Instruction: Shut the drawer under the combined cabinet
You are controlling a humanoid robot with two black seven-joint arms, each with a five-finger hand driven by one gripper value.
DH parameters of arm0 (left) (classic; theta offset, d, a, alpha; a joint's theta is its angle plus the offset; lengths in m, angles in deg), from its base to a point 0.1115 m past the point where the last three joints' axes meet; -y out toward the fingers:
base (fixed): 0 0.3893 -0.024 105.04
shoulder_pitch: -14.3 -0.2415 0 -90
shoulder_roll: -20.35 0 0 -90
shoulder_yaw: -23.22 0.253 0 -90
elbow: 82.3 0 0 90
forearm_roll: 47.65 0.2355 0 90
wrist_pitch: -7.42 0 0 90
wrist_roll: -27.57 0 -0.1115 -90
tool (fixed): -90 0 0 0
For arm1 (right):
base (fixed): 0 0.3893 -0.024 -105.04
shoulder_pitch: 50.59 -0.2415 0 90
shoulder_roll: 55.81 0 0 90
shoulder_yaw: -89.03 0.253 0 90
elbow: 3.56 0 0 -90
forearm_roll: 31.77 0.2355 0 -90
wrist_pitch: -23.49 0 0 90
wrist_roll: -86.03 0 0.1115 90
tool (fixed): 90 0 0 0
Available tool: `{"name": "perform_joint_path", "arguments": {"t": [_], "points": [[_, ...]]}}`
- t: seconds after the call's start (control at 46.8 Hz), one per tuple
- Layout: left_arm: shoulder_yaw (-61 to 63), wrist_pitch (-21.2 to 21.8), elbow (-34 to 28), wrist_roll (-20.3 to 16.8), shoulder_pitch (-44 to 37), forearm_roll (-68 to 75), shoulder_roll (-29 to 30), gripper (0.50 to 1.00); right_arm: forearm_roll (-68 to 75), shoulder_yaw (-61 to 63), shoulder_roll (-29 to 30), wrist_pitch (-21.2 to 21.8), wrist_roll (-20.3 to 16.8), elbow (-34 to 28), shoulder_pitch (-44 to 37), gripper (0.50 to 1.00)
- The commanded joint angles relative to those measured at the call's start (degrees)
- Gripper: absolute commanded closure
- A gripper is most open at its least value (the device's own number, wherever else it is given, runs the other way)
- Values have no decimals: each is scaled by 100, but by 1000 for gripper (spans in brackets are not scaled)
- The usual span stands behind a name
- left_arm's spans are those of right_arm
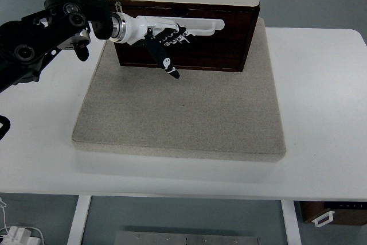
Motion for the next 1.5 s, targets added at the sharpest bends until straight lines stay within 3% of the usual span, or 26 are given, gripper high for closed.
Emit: {"name": "perform_joint_path", "arguments": {"t": [0.0, 0.192, 0.47, 0.705, 0.94, 1.26, 1.474], "points": [[0, -3, -39, -37, 13, -1, 5, 500, 0, 0, 0, 1, 0, 0, 0, 548], [0, -56, 75, -46, 22, -45, -4, 500, 0, 0, 0, 1, 0, 0, 0, 548], [-18, -100, 857, -116, -31, -159, -4, 500, 0, 0, 0, 1, 0, 0, 0, 548], [-791, -258, 1402, -213, -23, -1239, -4, 500, 0, 0, 0, 1, 0, 0, 0, 548], [-1994, -355, 1411, -257, 13, -1486, -65, 500, 0, 0, 0, 1, 0, 0, 0, 548], [-3699, -355, 1332, -662, 4, -1934, -30, 500, 0, 0, 0, 1, 0, 0, 0, 548], [-4781, -337, 840, -723, 162, -2461, -13, 500, 0, 0, 0, 1, 0, 0, 0, 548]]}}
